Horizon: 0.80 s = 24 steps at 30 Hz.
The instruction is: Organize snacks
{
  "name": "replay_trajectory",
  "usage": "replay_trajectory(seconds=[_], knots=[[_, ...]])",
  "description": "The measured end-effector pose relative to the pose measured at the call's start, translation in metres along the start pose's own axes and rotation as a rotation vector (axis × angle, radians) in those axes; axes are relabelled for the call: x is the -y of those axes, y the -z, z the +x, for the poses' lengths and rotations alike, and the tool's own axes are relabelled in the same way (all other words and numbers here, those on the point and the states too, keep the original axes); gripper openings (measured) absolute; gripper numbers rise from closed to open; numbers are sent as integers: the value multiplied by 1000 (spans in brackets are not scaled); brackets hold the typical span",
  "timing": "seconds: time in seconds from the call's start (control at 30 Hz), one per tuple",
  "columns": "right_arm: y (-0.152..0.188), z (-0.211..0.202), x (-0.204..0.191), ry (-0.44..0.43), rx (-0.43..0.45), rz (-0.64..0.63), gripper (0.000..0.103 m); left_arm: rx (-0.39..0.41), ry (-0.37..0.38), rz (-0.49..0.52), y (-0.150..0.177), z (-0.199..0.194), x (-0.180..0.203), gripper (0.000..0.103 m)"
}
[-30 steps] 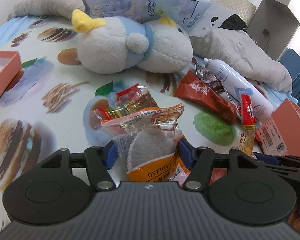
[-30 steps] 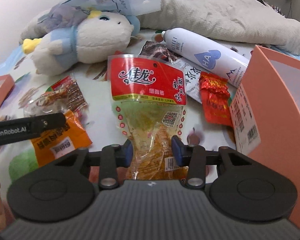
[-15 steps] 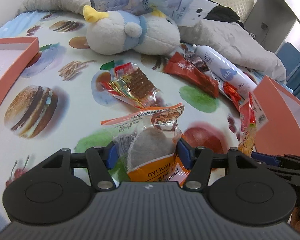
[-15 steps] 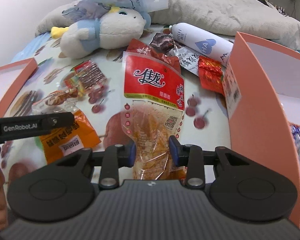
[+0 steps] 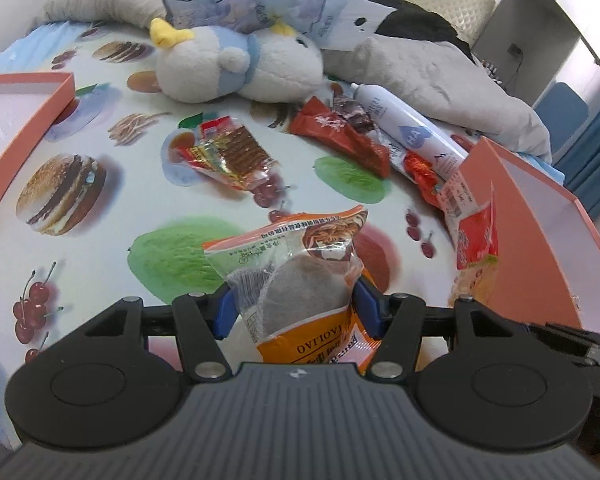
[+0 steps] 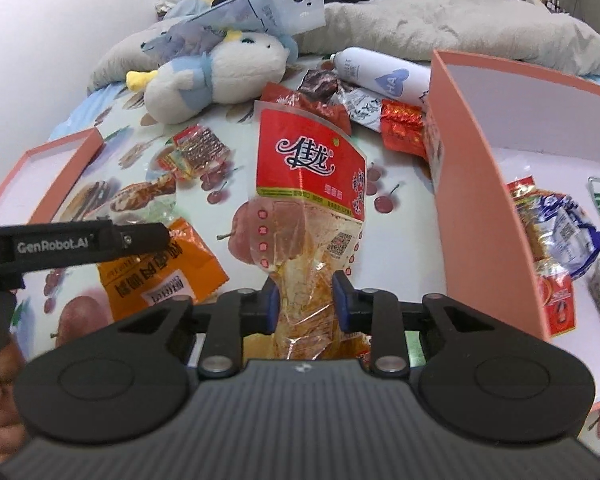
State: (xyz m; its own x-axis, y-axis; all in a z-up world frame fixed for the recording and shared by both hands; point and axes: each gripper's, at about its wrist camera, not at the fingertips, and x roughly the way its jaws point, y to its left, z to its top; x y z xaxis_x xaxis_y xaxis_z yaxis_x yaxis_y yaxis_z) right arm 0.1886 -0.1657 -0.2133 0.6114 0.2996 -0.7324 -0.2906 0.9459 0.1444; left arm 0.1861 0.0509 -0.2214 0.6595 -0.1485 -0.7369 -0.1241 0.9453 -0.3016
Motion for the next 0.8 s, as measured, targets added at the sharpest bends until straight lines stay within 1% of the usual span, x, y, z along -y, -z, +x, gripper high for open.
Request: replay_trajectory(seconds=[0.13,0.17,0.2,0.27,0.33,0.43,0.57,0.6,0.7,0.8], knots=[[-8,-12,3,-16,24,19,29,2,-1,13,-6,-9,8,64],[-12,-16,3,-20,35,25,15,3,4,14,-9,-11,10,64],[-15,-19,4,-20,42,30,12,7,9,16,-12,-14,11,64],[-20,-27,1,-16,65,14,11,22,10,35,-18,-20,17,64],[-21,-29,-1,-4,87,-20,5,28,3,58,-22,-21,23,64],[-16,-24,5,-21,64,6,5,17,4,73,-23,-19,27,64],[1,-19,12,-34,35,32,5,-7,-9,82,-16,-13,27,64],[6,-19,12,-36,35,32,7,-16,-15,81,-13,-10,26,64],[20,-12,10,-4,40,28,8,-33,-35,82,-5,-3,20,64],[30,-2,7,-12,17,43,11,-54,-58,70,2,2,9,64]])
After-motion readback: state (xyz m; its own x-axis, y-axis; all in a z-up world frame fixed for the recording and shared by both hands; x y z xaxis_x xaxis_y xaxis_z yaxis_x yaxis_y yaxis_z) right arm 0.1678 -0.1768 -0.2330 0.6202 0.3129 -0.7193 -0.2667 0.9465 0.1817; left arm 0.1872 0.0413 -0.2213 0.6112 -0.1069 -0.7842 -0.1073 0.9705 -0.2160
